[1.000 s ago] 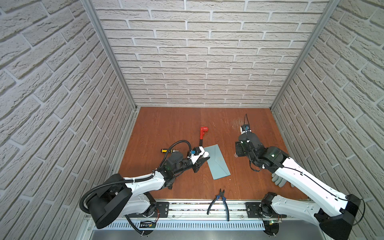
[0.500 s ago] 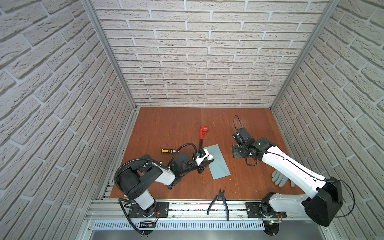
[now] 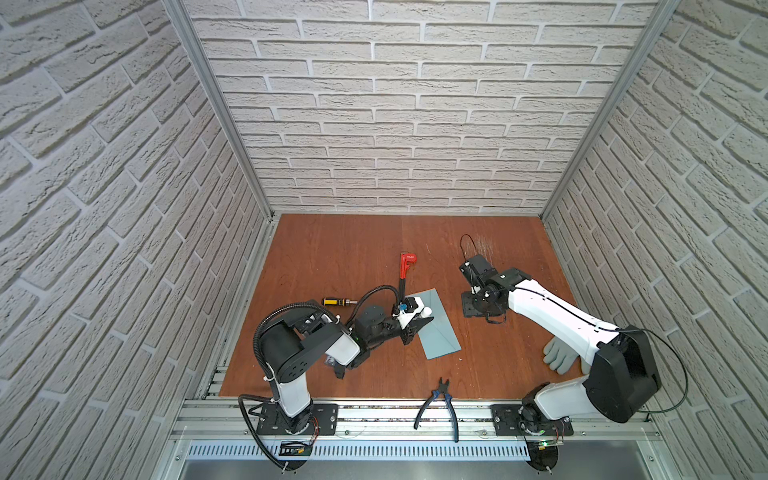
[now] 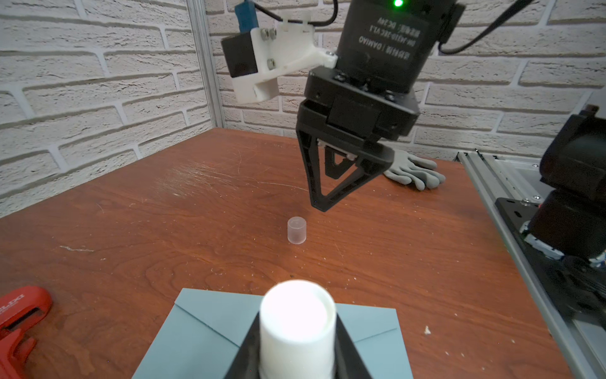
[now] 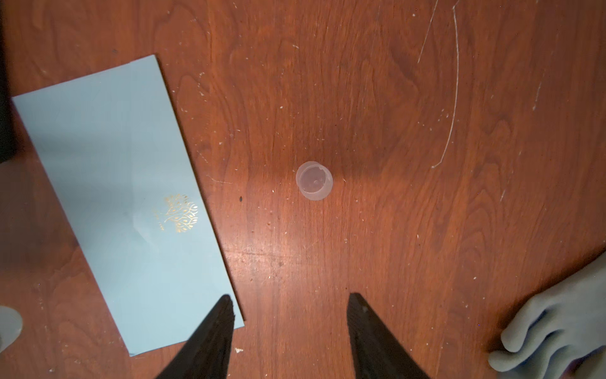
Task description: Place the letter into the envelope and seal it
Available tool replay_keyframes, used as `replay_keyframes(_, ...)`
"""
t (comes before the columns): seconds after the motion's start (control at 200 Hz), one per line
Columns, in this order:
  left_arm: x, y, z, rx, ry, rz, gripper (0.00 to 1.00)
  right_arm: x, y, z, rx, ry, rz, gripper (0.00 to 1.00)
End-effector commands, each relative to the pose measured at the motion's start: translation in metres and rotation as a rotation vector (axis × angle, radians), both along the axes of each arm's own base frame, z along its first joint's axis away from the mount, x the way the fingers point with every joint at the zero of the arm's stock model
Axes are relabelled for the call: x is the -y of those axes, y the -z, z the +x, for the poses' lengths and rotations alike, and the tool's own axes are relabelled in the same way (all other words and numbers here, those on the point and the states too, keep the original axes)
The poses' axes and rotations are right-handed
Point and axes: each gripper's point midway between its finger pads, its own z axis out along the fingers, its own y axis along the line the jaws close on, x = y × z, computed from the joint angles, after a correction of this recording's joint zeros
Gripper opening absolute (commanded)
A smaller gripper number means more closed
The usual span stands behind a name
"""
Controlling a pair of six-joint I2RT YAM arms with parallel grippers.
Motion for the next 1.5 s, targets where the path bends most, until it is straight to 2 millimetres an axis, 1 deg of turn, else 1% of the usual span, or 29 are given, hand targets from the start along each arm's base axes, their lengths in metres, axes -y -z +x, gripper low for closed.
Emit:
replay_keyframes(0.0,0.008,-0.021,0.001,0.078,0.023,-0.067,0.00,0.001,-0.002,0.011,0.002,0.032,0.029,0.56)
replay_keyframes(0.285,0.015,-0.006,0.004,0.070,0.037,-0.038,0.00,0.007,0.016,0.022,-0.089,0.049,0.038,0.52)
replay_keyframes(0.5,0.019,0.000,0.006,0.062,0.047,-0.032,0.00,0.013,0.029,0.027,-0.131,0.066,0.042,0.51)
replay_keyframes(0.715,0.022,0.005,0.006,0.047,0.059,-0.027,0.00,0.015,0.040,0.030,-0.158,0.075,0.052,0.51)
replay_keyframes(0.83,0.023,0.006,0.006,0.045,0.062,-0.028,0.00,0.017,0.043,0.033,-0.165,0.086,0.055,0.50)
replay_keyframes(1.045,0.023,0.006,0.005,0.042,0.065,-0.029,0.00,0.015,0.051,0.040,-0.181,0.084,0.068,0.44)
replay_keyframes(1.18,0.022,0.005,0.005,0.046,0.063,-0.027,0.00,0.017,0.054,0.044,-0.184,0.093,0.061,0.43)
replay_keyframes(1.495,0.022,0.005,0.005,0.045,0.063,-0.028,0.00,0.022,0.059,0.046,-0.197,0.107,0.062,0.40)
